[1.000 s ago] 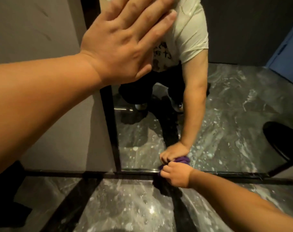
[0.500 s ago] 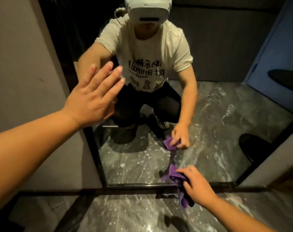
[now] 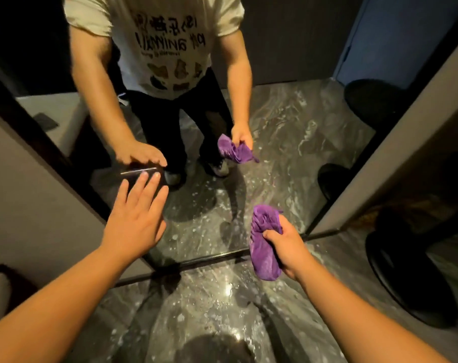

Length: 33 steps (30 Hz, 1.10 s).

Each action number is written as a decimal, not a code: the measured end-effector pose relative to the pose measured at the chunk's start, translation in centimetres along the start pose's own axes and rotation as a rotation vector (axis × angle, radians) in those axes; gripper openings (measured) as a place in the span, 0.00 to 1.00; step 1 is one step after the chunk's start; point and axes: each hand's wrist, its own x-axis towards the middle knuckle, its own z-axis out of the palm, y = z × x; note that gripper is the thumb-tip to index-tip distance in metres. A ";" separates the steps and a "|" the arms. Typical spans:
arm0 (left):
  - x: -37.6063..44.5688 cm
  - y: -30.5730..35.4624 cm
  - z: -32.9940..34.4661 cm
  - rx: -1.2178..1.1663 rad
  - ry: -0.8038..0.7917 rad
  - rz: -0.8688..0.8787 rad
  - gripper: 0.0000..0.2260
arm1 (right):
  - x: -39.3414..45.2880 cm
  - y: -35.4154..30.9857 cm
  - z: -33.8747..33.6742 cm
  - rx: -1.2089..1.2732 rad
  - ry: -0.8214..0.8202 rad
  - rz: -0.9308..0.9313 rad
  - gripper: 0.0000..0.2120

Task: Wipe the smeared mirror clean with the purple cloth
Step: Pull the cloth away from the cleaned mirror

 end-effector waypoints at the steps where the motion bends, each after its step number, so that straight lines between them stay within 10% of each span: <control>1: 0.4 0.7 -0.3 -0.017 -0.066 0.027 0.30 | -0.5 -1.0 -0.6 -0.103 -0.015 -0.021 0.19; 13: 6.1 9.9 -18.0 -0.319 -0.322 0.509 0.20 | -17.1 -15.7 -13.0 -0.877 0.029 -0.027 0.12; 20: 11.7 21.2 -25.0 -0.358 -0.270 0.680 0.08 | -22.1 -17.3 -23.2 -0.958 0.298 0.051 0.15; 33: 23.2 48.6 -28.0 -0.332 -0.344 0.893 0.15 | -20.8 -11.2 -47.7 -0.753 0.569 0.257 0.24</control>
